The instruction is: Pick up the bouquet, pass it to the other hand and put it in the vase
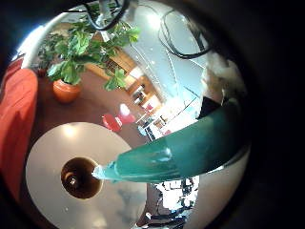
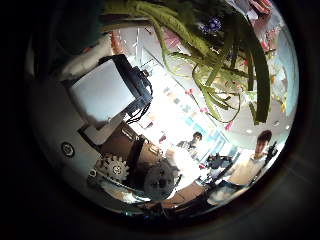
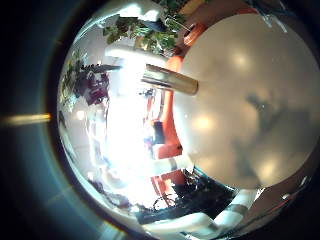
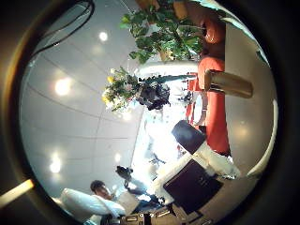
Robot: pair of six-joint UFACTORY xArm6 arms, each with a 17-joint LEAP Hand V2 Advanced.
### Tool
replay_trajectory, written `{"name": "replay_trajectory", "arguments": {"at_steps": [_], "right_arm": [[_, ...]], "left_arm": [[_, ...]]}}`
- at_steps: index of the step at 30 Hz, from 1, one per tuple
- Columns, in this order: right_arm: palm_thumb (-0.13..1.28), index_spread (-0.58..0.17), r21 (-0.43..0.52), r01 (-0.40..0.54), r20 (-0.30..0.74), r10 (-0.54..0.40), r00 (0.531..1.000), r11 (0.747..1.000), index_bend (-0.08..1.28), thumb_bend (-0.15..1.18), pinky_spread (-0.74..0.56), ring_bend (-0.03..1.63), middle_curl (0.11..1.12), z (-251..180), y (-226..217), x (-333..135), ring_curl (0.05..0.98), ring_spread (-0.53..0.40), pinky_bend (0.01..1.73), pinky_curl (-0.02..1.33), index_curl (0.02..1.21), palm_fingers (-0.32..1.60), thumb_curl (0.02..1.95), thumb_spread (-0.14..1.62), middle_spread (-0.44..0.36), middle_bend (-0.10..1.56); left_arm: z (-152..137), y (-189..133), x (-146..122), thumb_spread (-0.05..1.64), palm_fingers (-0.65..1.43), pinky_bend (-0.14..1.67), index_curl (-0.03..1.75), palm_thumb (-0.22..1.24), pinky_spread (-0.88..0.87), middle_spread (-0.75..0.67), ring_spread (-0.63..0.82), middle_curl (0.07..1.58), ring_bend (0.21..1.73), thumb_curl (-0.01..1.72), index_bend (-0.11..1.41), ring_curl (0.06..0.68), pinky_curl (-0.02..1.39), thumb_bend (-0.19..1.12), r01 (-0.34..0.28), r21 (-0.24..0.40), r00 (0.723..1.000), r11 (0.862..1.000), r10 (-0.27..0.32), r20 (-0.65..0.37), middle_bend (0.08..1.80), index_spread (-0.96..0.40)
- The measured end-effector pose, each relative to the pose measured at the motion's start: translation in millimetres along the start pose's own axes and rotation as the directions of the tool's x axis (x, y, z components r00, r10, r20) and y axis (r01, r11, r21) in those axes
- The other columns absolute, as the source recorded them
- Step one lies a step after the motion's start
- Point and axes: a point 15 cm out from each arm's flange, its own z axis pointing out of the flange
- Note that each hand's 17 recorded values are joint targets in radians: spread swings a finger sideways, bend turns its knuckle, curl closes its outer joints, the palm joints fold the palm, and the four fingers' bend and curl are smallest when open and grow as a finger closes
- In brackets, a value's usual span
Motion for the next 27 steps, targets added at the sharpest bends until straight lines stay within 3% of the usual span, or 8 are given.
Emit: {"name": "replay_trajectory", "arguments": {"at_steps": [7, 9, 10, 15, 22, 25, 27], "right_arm": [[0.71, -0.406, 0.001, -0.003, 0.003, 0.003, 1.000, 1.000, 0.19, -0.02, 0.50, 0.74, 0.32, 0, -1, 1, 0.225, 0.121, 0.73, 0.39, 0.36, 0.21, 0.52, 1.01, -0.042, 0.22], [0.71, -0.405, 0.001, -0.005, 0.004, 0.005, 1.000, 1.000, 0.17, -0.02, 0.50, 0.71, 0.34, 0, -1, 2, 0.213, 0.122, 0.70, 0.37, 0.35, 0.24, 0.52, 1.01, -0.089, 0.31], [0.71, -0.406, -0.001, -0.005, 0.004, 0.005, 1.000, 1.000, 0.19, -0.02, 0.50, 0.73, 0.33, 0, -1, 2, 0.221, 0.122, 0.72, 0.38, 0.36, 0.21, 0.52, 1.01, -0.062, 0.23], [0.72, -0.407, 0.000, -0.005, 0.003, 0.005, 1.000, 1.000, 0.18, -0.02, 0.50, 0.73, 0.33, 0, 0, 2, 0.216, 0.122, 0.71, 0.35, 0.36, 0.23, 0.52, 1.01, -0.059, 0.19], [0.72, -0.406, -0.001, -0.004, 0.003, 0.004, 1.000, 1.000, 0.17, -0.02, 0.50, 0.70, 0.36, 0, 0, 1, 0.200, 0.124, 0.68, 0.32, 0.33, 0.28, 0.51, 1.01, -0.115, 0.28], [0.72, -0.407, 0.000, -0.004, 0.002, 0.004, 1.000, 1.000, 0.17, -0.02, 0.50, 0.70, 0.36, 0, 0, 1, 0.197, 0.124, 0.68, 0.31, 0.33, 0.29, 0.51, 1.01, -0.116, 0.28], [0.72, -0.407, 0.000, -0.004, 0.003, 0.004, 1.000, 1.000, 0.17, -0.02, 0.50, 0.69, 0.36, 0, 0, 1, 0.195, 0.118, 0.67, 0.30, 0.32, 0.29, 0.51, 1.01, -0.109, 0.29]], "left_arm": [[2, 8, -18, 1.11, 1.09, 1.17, 1.31, 1.03, -0.60, -0.52, -0.40, 0.99, 1.52, 0.91, 0.60, 0.532, 0.96, 0.08, 0.026, 0.000, 1.000, 1.000, -0.026, 0.008, 1.15, -0.77], [3, 10, -21, 1.12, 1.09, 1.16, 1.32, 1.04, -0.61, -0.52, -0.40, 0.99, 1.52, 0.92, 0.59, 0.532, 0.97, 0.08, 0.029, -0.001, 1.000, 1.000, -0.029, 0.008, 1.15, -0.77], [3, 12, -23, 1.12, 1.09, 1.16, 1.32, 1.04, -0.61, -0.52, -0.40, 0.99, 1.52, 0.92, 0.59, 0.532, 0.97, 0.08, 0.034, -0.002, 0.999, 0.999, -0.034, 0.008, 1.15, -0.77], [4, 17, -33, 1.12, 1.09, 1.15, 1.33, 1.04, -0.61, -0.52, -0.40, 0.99, 1.52, 0.92, 0.58, 0.533, 0.97, 0.06, 0.048, 0.000, 0.999, 0.999, -0.048, 0.011, 1.14, -0.77], [4, 22, -57, 1.10, 1.09, 1.15, 1.35, 1.02, -0.62, -0.52, -0.39, 1.00, 1.51, 0.91, 0.54, 0.530, 0.97, 0.02, 0.077, 0.017, 0.997, 0.997, -0.077, 0.031, 1.13, -0.77], [5, 25, -65, 1.06, 1.08, 1.14, 1.36, 0.96, -0.62, -0.52, -0.40, 0.99, 1.50, 0.88, 0.50, 0.525, 0.95, -0.03, 0.086, 0.017, 0.996, 0.996, -0.087, 0.030, 1.12, -0.77], [6, 27, -71, 1.02, 1.06, 1.11, 1.35, 0.84, -0.62, -0.51, -0.41, 0.98, 1.44, 0.83, 0.47, 0.502, 0.92, -0.09, 0.098, 0.023, 0.995, 0.995, -0.099, 0.023, 1.11, -0.76]]}}
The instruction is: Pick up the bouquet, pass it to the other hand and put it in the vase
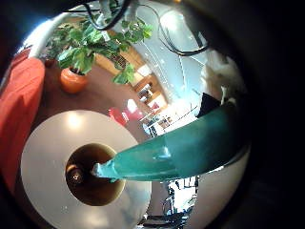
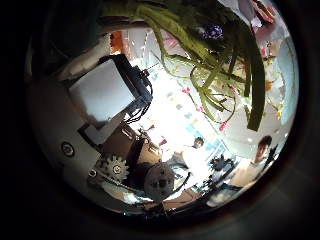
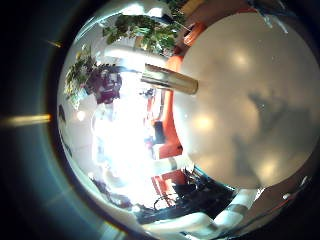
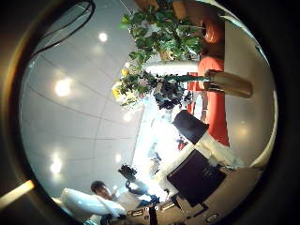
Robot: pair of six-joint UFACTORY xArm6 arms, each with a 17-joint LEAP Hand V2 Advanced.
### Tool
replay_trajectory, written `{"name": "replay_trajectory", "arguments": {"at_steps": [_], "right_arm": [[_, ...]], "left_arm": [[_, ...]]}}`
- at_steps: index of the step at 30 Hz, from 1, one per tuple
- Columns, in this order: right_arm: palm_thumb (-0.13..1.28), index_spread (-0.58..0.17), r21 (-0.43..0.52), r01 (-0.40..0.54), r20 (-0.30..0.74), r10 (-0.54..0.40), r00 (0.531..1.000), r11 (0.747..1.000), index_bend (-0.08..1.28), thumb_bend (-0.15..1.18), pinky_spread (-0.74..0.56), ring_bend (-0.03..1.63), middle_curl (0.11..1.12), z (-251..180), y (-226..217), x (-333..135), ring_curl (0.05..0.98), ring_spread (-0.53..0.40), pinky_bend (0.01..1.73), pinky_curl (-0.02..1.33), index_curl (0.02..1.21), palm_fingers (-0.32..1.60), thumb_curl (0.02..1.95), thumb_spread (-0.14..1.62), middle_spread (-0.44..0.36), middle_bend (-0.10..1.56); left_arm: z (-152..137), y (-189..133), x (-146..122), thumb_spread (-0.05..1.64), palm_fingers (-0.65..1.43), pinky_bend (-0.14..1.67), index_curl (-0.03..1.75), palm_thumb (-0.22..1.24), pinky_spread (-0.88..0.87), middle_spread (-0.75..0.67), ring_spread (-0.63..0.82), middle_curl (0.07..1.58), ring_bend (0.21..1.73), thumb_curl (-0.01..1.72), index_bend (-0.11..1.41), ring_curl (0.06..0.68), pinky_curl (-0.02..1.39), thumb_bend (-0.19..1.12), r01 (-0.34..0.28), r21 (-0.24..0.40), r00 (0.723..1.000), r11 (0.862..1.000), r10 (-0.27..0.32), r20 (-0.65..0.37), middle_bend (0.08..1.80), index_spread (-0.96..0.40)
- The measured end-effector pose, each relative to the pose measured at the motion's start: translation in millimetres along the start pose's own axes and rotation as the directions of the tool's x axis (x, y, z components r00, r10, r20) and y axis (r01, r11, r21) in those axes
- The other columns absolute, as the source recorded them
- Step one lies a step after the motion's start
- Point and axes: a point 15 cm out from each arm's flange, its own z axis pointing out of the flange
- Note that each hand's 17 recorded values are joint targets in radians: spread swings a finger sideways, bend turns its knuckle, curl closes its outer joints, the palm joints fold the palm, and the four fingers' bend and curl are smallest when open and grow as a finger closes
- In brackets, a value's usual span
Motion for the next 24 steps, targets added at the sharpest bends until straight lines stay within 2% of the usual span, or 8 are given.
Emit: {"name": "replay_trajectory", "arguments": {"at_steps": [2, 3, 5, 7, 12, 15, 20, 24], "right_arm": [[0.72, -0.406, -0.002, 0.003, 0.000, -0.003, 1.000, 1.000, 0.17, -0.02, 0.50, 0.69, 0.36, 0, 0, -1, 0.193, 0.114, 0.67, 0.30, 0.32, 0.29, 0.51, 1.01, -0.101, 0.29], [0.72, -0.406, -0.002, 0.003, 0.000, -0.003, 1.000, 1.000, 0.17, -0.02, 0.50, 0.70, 0.36, 1, 0, -1, 0.194, 0.113, 0.67, 0.29, 0.32, 0.30, 0.51, 1.01, -0.092, 0.28], [0.72, -0.407, -0.001, 0.002, 0.000, -0.002, 1.000, 1.000, 0.17, -0.02, 0.50, 0.69, 0.36, 0, 0, -1, 0.191, 0.111, 0.67, 0.28, 0.32, 0.30, 0.51, 1.02, -0.078, 0.29], [0.72, -0.408, -0.001, 0.003, 0.000, -0.003, 1.000, 1.000, 0.17, -0.02, 0.50, 0.69, 0.36, 0, 0, -1, 0.190, 0.109, 0.67, 0.28, 0.32, 0.30, 0.51, 1.02, -0.091, 0.28], [0.72, -0.410, -0.002, 0.002, 0.001, -0.002, 1.000, 1.000, 0.18, -0.02, 0.50, 0.68, 0.35, 0, 0, -1, 0.185, 0.108, 0.67, 0.26, 0.32, 0.31, 0.51, 1.02, -0.101, 0.28], [0.72, -0.411, -0.003, 0.004, -0.001, -0.004, 1.000, 1.000, 0.17, -0.02, 0.50, 0.68, 0.35, 1, 1, -1, 0.183, 0.107, 0.67, 0.25, 0.32, 0.32, 0.51, 1.02, -0.104, 0.28], [0.72, -0.411, -0.007, 0.008, -0.006, -0.008, 1.000, 1.000, 0.18, -0.02, 0.50, 0.67, 0.35, 1, 2, -2, 0.177, 0.107, 0.66, 0.24, 0.32, 0.33, 0.51, 1.02, -0.120, 0.27], [0.72, -0.410, -0.014, 0.006, -0.014, -0.006, 1.000, 1.000, 0.18, -0.02, 0.50, 0.67, 0.35, 1, 4, -1, 0.174, 0.107, 0.66, 0.23, 0.32, 0.34, 0.51, 1.02, -0.121, 0.26]], "left_arm": [[2, 3, -5, 0.99, 0.64, 0.96, 1.31, 0.65, -0.63, -0.51, -0.44, 0.95, 1.26, 0.74, 0.39, 0.475, 0.87, -0.13, 0.015, 0.003, 1.000, 1.000, -0.015, -0.012, 1.08, -0.74], [4, 5, -8, 0.96, -0.13, 0.68, 1.27, 0.45, -0.39, -0.37, -0.26, 0.93, 1.14, 0.66, 0.37, 0.505, 0.89, -0.15, 0.024, -0.003, 1.000, 1.000, -0.024, -0.020, 0.85, -0.67], [10, 10, -10, 0.93, -0.33, 0.52, 1.18, 0.29, -0.13, -0.13, 0.00, 0.78, 1.01, 0.59, 0.19, 0.373, 0.78, -0.13, 0.040, -0.028, 0.998, 0.999, -0.041, -0.039, 0.56, -0.54], [12, 15, -9, 0.92, -0.35, 0.43, 1.07, 0.19, 0.11, 0.09, 0.18, 0.67, 0.90, 0.53, 0.06, 0.292, 0.68, -0.10, 0.051, -0.055, 0.997, 0.997, -0.055, -0.062, 0.40, -0.41], [-1, 12, -16, 0.88, -0.27, 0.32, 0.80, 0.06, 0.44, 0.40, 0.43, 0.51, 0.75, 0.44, 0.02, 0.220, 0.53, -0.06, 0.075, -0.047, 0.995, 0.996, -0.078, -0.063, 0.24, -0.15], [-7, 12, -22, 0.86, -0.23, 0.29, 0.66, 0.04, 0.53, 0.48, 0.50, 0.46, 0.70, 0.41, 0.04, 0.199, 0.48, -0.05, 0.093, -0.049, 0.995, 0.994, -0.095, -0.040, 0.19, -0.07], [-28, 12, -52, 0.84, -0.18, 0.24, 0.50, 0.02, 0.60, 0.55, 0.58, 0.40, 0.64, 0.38, 0.08, 0.180, 0.43, -0.04, 0.137, -0.085, 0.988, 0.987, -0.130, 0.082, 0.17, 0.00], [-33, 17, -85, 0.84, -0.15, 0.22, 0.42, 0.02, 0.61, 0.56, 0.61, 0.36, 0.59, 0.37, 0.11, 0.169, 0.40, -0.04, 0.214, -0.152, 0.969, 0.965, -0.189, 0.162, 0.17, 0.01]]}}
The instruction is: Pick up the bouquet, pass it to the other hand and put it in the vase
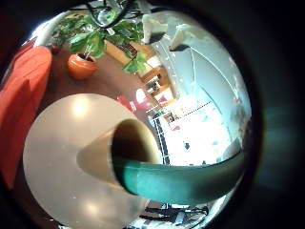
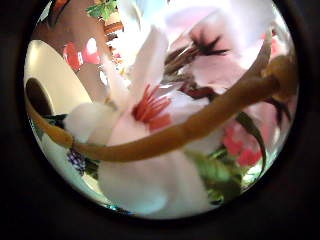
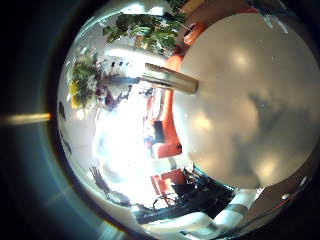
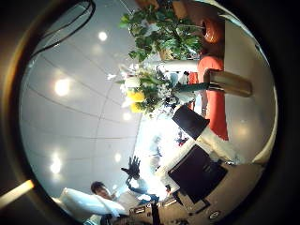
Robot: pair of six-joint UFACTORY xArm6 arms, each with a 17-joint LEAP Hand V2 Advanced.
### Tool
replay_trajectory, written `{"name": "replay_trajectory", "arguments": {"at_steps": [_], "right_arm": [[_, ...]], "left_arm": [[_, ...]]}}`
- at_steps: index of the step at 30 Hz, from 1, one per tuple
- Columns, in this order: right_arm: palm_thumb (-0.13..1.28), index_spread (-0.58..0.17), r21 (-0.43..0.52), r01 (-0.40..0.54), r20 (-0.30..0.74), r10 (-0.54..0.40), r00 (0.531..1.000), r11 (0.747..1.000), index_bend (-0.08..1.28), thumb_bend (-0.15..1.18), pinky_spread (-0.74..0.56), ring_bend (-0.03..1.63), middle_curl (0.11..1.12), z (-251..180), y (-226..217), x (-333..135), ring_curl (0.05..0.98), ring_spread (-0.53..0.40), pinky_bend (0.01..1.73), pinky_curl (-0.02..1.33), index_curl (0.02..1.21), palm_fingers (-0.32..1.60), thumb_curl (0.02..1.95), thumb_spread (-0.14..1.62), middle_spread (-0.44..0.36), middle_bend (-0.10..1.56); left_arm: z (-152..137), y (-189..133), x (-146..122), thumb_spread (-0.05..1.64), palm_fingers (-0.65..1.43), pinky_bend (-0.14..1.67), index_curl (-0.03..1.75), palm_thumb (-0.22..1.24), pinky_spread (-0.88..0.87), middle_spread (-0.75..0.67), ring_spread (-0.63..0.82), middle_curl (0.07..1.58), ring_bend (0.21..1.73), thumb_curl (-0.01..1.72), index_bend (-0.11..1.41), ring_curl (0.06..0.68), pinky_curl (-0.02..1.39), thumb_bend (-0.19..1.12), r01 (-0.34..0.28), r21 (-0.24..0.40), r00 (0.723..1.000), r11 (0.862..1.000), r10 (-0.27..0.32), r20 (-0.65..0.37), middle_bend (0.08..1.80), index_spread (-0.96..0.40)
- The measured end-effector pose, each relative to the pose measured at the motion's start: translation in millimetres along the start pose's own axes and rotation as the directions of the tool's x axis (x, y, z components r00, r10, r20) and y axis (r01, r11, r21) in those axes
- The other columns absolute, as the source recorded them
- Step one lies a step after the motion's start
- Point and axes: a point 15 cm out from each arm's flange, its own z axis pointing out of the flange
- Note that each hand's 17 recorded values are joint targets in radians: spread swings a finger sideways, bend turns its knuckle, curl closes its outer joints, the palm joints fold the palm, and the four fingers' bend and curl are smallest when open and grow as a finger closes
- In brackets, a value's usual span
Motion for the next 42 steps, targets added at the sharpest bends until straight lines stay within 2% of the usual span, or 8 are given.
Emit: {"name": "replay_trajectory", "arguments": {"at_steps": [7, 15, 19, 23, 26, 31, 37, 42], "right_arm": [[0.73, -0.413, -0.006, 0.016, -0.012, -0.016, 1.000, 1.000, 0.18, -0.02, 0.50, 0.66, 0.35, 0, 5, -5, 0.170, 0.101, 0.65, 0.21, 0.32, 0.36, 0.51, 1.02, -0.078, 0.27], [0.73, -0.415, -0.009, 0.010, -0.030, -0.010, 1.000, 1.000, 0.18, -0.02, 0.50, 0.66, 0.36, -4, 15, 3, 0.165, 0.092, 0.65, 0.19, 0.33, 0.38, 0.51, 1.02, -0.062, 0.27], [0.73, -0.410, -0.011, 0.009, -0.027, -0.009, 1.000, 1.000, 0.18, -0.02, 0.50, 0.66, 0.36, -2, 18, 6, 0.164, 0.086, 0.64, 0.18, 0.33, 0.40, 0.51, 1.01, -0.052, 0.27], [0.74, -0.409, -0.015, 0.014, -0.023, -0.014, 1.000, 1.000, 0.18, -0.02, 0.49, 0.66, 0.36, -2, 19, 6, 0.162, 0.082, 0.64, 0.17, 0.33, 0.40, 0.51, 1.01, -0.049, 0.27], [0.74, -0.412, -0.025, 0.021, -0.027, -0.022, 0.999, 0.999, 0.18, -0.02, 0.49, 0.66, 0.36, -2, 21, 8, 0.160, 0.078, 0.64, 0.16, 0.33, 0.41, 0.52, 1.01, -0.048, 0.26], [0.75, -0.407, -0.052, 0.016, -0.049, -0.018, 0.999, 0.998, 0.18, -0.02, 0.49, 0.67, 0.36, -3, 28, 19, 0.157, 0.074, 0.65, 0.16, 0.33, 0.42, 0.52, 1.00, -0.047, 0.26], [0.76, -0.403, -0.097, 0.038, -0.091, -0.047, 0.995, 0.995, 0.18, -0.02, 0.50, 0.67, 0.36, -10, 43, 32, 0.157, 0.063, 0.65, 0.14, 0.33, 0.42, 0.52, 1.00, -0.040, 0.26], [0.77, -0.404, -0.113, 0.020, -0.099, -0.031, 0.995, 0.993, 0.18, -0.02, 0.50, 0.67, 0.36, -17, 49, 47, 0.152, 0.060, 0.65, 0.13, 0.33, 0.43, 0.53, 1.00, -0.039, 0.26]], "left_arm": [[-9, 12, -53, 0.83, -0.07, 0.17, 0.38, 0.02, 0.63, 0.57, 0.65, 0.30, 0.51, 0.35, 0.21, 0.153, 0.35, -0.03, 0.122, -0.141, 0.976, 0.983, -0.093, 0.196, 0.16, 0.04], [-29, 43, -60, 0.85, -0.03, 0.17, 0.40, 0.04, 0.64, 0.58, 0.69, 0.27, 0.47, 0.35, 0.28, 0.148, 0.29, -0.03, 0.259, -0.241, 0.891, 0.935, -0.135, 0.433, 0.16, 0.10], [-52, 55, -74, 0.88, -0.02, 0.17, 0.41, 0.06, 0.65, 0.59, 0.70, 0.25, 0.46, 0.34, 0.30, 0.155, 0.27, -0.03, 0.336, -0.245, 0.787, 0.909, -0.129, 0.603, 0.17, 0.10], [-64, 67, -71, 0.88, -0.01, 0.18, 0.41, 0.07, 0.65, 0.59, 0.70, 0.24, 0.46, 0.34, 0.30, 0.163, 0.26, -0.03, 0.462, -0.239, 0.641, 0.854, -0.135, 0.755, 0.17, 0.10], [-54, 63, -64, 0.90, -0.02, 0.18, 0.41, 0.08, 0.65, 0.60, 0.71, 0.24, 0.47, 0.34, 0.29, 0.169, 0.26, -0.03, 0.522, -0.238, 0.606, 0.819, -0.159, 0.780, 0.17, 0.12], [-57, 45, -48, 0.92, -0.03, 0.19, 0.40, 0.09, 0.65, 0.60, 0.71, 0.23, 0.46, 0.33, 0.24, 0.175, 0.26, -0.03, 0.500, -0.201, 0.629, 0.842, -0.194, 0.753, 0.17, 0.12], [-57, 37, -4, 0.94, -0.03, 0.20, 0.39, 0.10, 0.64, 0.59, 0.71, 0.22, 0.45, 0.32, 0.19, 0.179, 0.27, -0.03, 0.363, -0.191, 0.711, 0.912, -0.138, 0.690, 0.16, 0.11], [-80, 32, 6, 0.95, -0.03, 0.20, 0.38, 0.11, 0.63, 0.58, 0.70, 0.21, 0.45, 0.32, 0.18, 0.185, 0.28, -0.03, 0.332, -0.126, 0.724, 0.935, -0.167, 0.669, 0.17, 0.10]]}}
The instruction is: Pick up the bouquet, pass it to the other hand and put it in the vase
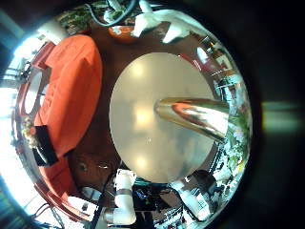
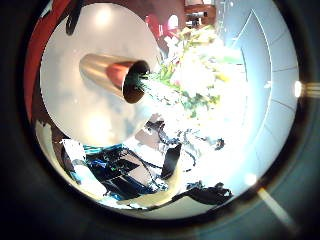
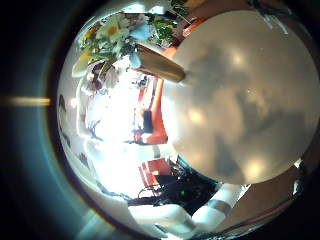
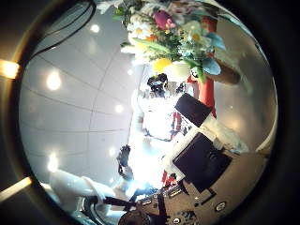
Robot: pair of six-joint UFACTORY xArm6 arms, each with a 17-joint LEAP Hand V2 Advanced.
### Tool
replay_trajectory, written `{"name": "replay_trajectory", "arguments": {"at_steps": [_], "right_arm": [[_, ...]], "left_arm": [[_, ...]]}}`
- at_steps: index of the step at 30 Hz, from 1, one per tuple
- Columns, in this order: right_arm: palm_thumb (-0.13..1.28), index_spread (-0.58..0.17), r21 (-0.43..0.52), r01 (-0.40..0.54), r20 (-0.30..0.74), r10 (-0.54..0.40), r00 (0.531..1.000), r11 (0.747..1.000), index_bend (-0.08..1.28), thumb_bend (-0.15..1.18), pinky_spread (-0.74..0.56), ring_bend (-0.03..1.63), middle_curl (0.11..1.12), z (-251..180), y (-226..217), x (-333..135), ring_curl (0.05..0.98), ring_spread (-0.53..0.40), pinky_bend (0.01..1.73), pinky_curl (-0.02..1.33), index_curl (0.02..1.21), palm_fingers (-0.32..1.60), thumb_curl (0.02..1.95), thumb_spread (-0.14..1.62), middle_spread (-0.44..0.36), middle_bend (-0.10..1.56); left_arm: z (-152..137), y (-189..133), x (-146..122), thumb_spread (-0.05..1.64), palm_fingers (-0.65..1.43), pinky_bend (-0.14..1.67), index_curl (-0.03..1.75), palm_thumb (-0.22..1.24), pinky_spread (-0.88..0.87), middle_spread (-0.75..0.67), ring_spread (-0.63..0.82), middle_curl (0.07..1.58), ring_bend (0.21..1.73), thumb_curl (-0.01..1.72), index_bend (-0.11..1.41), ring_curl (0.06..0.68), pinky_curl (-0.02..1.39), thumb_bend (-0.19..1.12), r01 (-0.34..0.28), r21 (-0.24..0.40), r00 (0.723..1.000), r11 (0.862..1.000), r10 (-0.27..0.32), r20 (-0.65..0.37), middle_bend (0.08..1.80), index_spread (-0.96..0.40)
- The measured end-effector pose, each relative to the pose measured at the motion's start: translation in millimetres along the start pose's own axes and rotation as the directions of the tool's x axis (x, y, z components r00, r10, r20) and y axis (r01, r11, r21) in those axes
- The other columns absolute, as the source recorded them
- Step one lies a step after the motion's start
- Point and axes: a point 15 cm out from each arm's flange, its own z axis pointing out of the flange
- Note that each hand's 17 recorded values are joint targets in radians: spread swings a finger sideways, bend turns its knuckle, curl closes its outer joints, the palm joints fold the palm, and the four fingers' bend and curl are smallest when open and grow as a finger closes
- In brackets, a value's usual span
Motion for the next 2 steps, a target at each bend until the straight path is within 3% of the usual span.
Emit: {"name": "replay_trajectory", "arguments": {"at_steps": [2], "right_arm": [[0.77, -0.405, -0.006, -0.012, 0.003, 0.012, 1.000, 1.000, 0.18, -0.02, 0.50, 0.67, 0.36, -2.0, -1.3, 4.7, 0.151, 0.060, 0.65, 0.13, 0.34, 0.43, 0.53, 1.00, -0.039, 0.26]], "left_arm": [[-9.5, 3.8, -4.2, 0.95, -0.03, 0.20, 0.38, 0.11, 0.63, 0.58, 0.70, 0.21, 0.46, 0.32, 0.18, 0.187, 0.29, -0.03, 0.000, 0.022, 1.000, 1.000, 0.000, 0.009, 0.17, 0.10]]}}
